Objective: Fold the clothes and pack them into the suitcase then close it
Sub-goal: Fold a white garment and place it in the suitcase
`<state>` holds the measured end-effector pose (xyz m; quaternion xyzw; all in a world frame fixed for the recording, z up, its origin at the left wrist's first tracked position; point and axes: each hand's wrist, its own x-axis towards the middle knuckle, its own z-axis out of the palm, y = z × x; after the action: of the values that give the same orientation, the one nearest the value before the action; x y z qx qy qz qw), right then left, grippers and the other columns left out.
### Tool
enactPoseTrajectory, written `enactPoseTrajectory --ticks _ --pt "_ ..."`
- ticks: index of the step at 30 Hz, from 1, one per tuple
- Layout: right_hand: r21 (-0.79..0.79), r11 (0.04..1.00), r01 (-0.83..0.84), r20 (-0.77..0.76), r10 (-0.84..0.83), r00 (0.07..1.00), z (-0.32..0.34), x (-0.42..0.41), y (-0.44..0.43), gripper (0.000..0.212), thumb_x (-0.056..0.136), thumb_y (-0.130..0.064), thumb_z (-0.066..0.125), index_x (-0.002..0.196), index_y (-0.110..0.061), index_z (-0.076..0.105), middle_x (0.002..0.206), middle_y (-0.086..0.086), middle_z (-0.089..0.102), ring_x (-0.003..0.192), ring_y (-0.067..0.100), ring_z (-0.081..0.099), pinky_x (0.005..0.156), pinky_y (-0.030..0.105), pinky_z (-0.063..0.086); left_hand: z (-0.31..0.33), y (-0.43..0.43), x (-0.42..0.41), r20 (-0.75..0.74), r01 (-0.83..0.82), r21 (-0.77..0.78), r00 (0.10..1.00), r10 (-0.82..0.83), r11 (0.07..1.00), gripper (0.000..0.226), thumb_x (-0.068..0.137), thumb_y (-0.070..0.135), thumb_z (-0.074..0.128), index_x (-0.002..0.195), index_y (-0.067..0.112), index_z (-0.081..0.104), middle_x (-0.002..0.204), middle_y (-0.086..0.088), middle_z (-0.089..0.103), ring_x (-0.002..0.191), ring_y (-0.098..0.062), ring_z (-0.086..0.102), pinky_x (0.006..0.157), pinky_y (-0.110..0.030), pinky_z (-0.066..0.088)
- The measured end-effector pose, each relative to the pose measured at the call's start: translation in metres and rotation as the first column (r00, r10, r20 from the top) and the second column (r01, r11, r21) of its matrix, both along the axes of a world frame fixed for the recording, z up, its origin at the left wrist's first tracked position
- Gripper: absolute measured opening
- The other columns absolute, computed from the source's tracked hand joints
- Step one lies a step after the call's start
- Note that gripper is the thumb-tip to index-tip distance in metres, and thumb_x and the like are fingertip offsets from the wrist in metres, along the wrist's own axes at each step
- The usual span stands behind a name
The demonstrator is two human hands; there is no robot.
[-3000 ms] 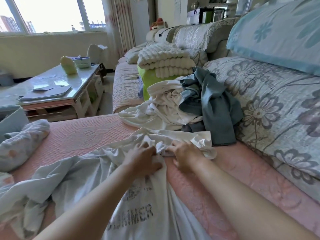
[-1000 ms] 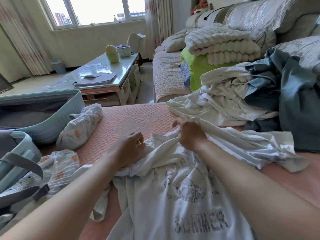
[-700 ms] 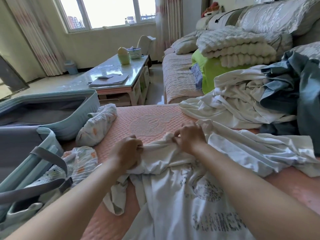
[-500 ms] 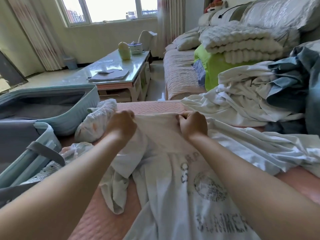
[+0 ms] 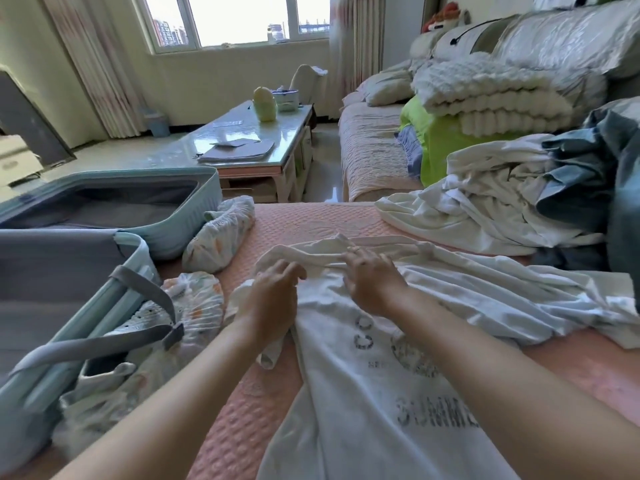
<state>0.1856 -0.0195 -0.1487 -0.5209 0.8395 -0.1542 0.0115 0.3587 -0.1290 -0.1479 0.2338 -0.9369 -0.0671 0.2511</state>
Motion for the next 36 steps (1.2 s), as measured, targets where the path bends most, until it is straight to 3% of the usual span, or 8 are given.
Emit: enactPoseTrajectory --ticks 3,8,16,22,26,29,32,36 --pt "-0.012 1.0 -0.006 0.047 0.006 0.999 0.015 0.037 0.021 0.024 0.098 -0.034 0.052 0.115 -0.026 0.067 0.133 0.002 0.056 0.122 0.027 0.055 0.099 0.039 0.043 0.008 0.033 0.033 0.214 -0.069 0.066 0.975 0.054 0.995 0.008 0.091 0.026 0.056 0.099 0.024 0.059 0.099 0.003 0.065 0.091 -0.024 0.062 0.067 -0.028 0.035" --pt "0.213 0.977 0.02 0.025 -0.026 0.999 0.019 0.096 0.068 0.032 0.091 -0.051 0.051 0.106 -0.026 0.065 0.116 0.003 0.065 0.107 0.025 0.062 0.083 0.034 0.046 0.003 0.085 0.076 0.422 -0.1 0.239 0.907 -0.011 0.966 0.029 0.087 0.05 0.055 0.076 0.024 0.054 0.087 0.0 0.069 0.083 -0.021 0.064 0.062 -0.029 0.04" --pt "0.191 0.976 0.108 -0.07 -0.096 0.993 0.004 0.131 0.107 0.019 0.092 -0.025 0.058 0.107 -0.02 0.069 0.109 0.008 0.07 0.099 0.031 0.068 0.08 0.034 0.051 0.019 0.102 0.113 0.034 -0.239 0.594 0.962 0.272 0.768 0.016 0.1 0.025 0.051 0.087 0.016 0.054 0.083 -0.003 0.059 0.081 -0.023 0.054 0.067 -0.031 0.034" --pt "0.001 0.996 0.094 0.075 -0.094 0.993 0.001 0.144 0.124 0.019 0.094 -0.017 0.054 0.109 -0.022 0.065 0.117 0.004 0.065 0.107 0.029 0.063 0.087 0.033 0.048 0.011 0.088 0.172 0.47 -0.493 0.236 0.812 0.345 0.838 0.032 0.096 0.008 0.043 0.128 0.005 0.044 0.126 -0.017 0.06 0.114 -0.034 0.059 0.089 -0.039 0.046" --pt "0.131 0.988 -0.082 0.042 0.077 0.996 -0.01 0.164 0.143 0.034 0.095 -0.028 0.054 0.128 -0.024 0.059 0.13 -0.002 0.055 0.122 0.022 0.053 0.103 0.035 0.043 0.006 0.106 0.184 0.44 -0.347 0.135 0.861 0.257 0.928 0.039 0.094 0.013 0.051 0.131 0.015 0.038 0.13 -0.009 0.043 0.121 -0.03 0.049 0.095 -0.039 0.044" --pt "0.078 0.989 -0.123 0.006 0.123 0.992 -0.002 0.176 0.161 0.024 0.091 -0.039 0.057 0.113 -0.029 0.06 0.117 -0.005 0.054 0.113 0.02 0.053 0.098 0.037 0.045 0.023 0.137 0.186 0.284 -0.029 0.12 0.959 -0.007 0.992 0.016 0.094 0.037 0.058 0.103 0.025 0.053 0.108 0.003 0.056 0.099 -0.02 0.059 0.074 -0.031 0.046" --pt "0.14 0.967 -0.215 0.087 0.204 0.975 0.016 0.194 0.186 0.035 0.08 -0.064 0.062 0.09 -0.031 0.054 0.096 -0.012 0.056 0.087 0.013 0.056 0.075 0.03 0.047 0.033 0.17 0.198 0.422 0.138 0.355 0.859 -0.29 0.925 0.045 0.075 0.066 0.068 0.083 0.025 0.051 0.082 0.012 0.057 0.072 -0.012 0.05 0.058 -0.027 0.036" --pt "0.385 0.864 -0.325 0.109 0.308 0.945 0.013 0.214 0.214 0.055 0.06 -0.066 0.071 0.1 -0.034 0.05 0.097 -0.016 0.045 0.09 0.013 0.053 0.076 0.032 0.044 0.012 0.177 0.21 0.584 0.214 0.248 0.745 -0.322 0.945 0.059 0.059 0.055 0.08 0.098 0.032 0.042 0.103 0.01 0.049 0.091 -0.016 0.049 0.07 -0.03 0.036"
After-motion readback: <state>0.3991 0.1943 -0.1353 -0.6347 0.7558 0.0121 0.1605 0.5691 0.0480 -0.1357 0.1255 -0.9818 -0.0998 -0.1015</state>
